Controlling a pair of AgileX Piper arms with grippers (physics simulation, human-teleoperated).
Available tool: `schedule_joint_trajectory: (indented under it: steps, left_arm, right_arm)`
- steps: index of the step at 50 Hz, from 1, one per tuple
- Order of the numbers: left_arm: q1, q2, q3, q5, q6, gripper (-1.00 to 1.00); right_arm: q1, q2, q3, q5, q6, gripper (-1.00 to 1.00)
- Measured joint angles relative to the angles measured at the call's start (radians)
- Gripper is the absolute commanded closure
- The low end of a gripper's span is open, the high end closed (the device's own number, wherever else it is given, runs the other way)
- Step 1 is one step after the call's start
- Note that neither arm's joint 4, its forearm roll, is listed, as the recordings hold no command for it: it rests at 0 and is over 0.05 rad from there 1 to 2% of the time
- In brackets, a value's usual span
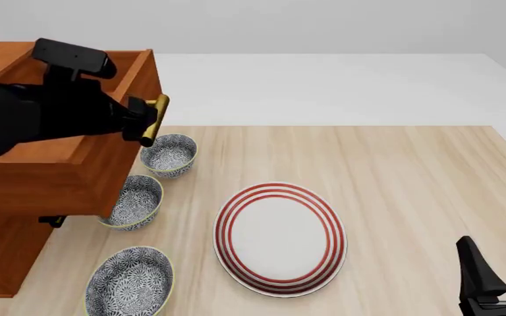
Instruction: Open the top drawer of the cabinet.
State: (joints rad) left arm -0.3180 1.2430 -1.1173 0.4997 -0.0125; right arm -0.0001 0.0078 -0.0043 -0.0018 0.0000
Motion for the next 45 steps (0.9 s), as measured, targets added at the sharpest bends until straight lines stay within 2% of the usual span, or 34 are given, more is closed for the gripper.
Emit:
schedule_joint_trajectory:
  steps: [28,45]
  left_arm:
    - [-0.010,0.005,-0.073,0.118,-0.036,-1.00]
    - [-0.068,-0.054,-0.176,0.148,0.020,-1.00]
  right_arm:
    - [0.000,0.000,0.000,0.000,0.000,-1.00]
    - [0.000,0.000,0.000,0.000,0.000,-1.00]
